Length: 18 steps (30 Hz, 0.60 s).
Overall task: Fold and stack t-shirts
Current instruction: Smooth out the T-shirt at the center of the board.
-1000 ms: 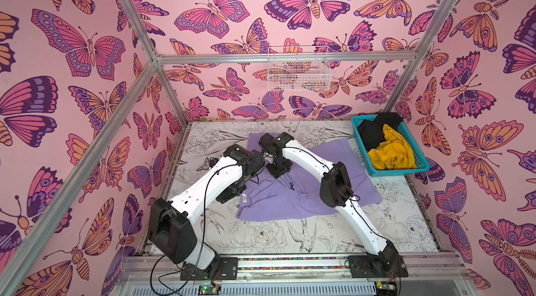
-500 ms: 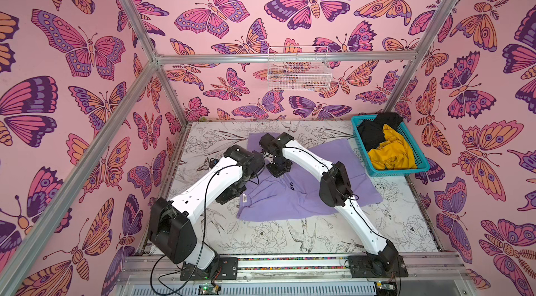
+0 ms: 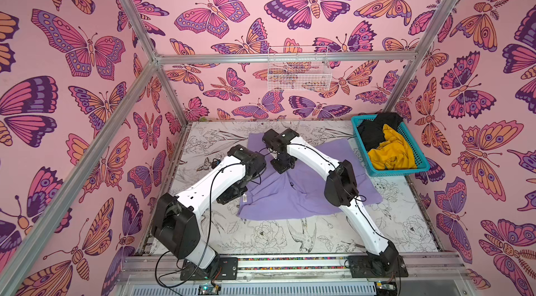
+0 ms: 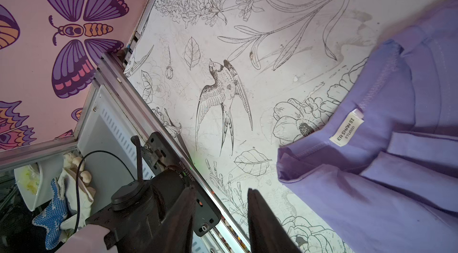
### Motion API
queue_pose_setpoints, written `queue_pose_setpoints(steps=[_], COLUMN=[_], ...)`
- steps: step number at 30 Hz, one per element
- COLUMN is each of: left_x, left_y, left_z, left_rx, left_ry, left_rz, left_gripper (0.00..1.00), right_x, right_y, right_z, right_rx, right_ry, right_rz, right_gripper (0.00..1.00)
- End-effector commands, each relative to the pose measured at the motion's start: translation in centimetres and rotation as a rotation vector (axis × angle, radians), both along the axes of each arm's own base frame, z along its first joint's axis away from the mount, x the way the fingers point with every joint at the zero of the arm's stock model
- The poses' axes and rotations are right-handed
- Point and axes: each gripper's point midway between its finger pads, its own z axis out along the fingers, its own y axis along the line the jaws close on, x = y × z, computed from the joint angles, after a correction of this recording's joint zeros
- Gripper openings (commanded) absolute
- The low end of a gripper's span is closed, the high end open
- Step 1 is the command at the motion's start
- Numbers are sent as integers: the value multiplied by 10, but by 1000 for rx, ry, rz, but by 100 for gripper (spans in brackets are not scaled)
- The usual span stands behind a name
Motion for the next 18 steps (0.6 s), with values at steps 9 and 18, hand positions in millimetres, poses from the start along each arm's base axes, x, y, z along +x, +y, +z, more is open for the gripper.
queue_pose_setpoints(steps=[9,18], left_x=[2,6], left_y=[-6,-19], left_z=[-4,-12], left_rx=[7,-60], left_ry=[59,66], left_rz=[-23,-41], left_gripper=[39,39], right_x=[-7,-12], right_y=[-31,-35], right_z=[5,-5], right_rx=[-84,-76], right_ry=[1,21], right_rz=[-52,-66], right_gripper=[0,5])
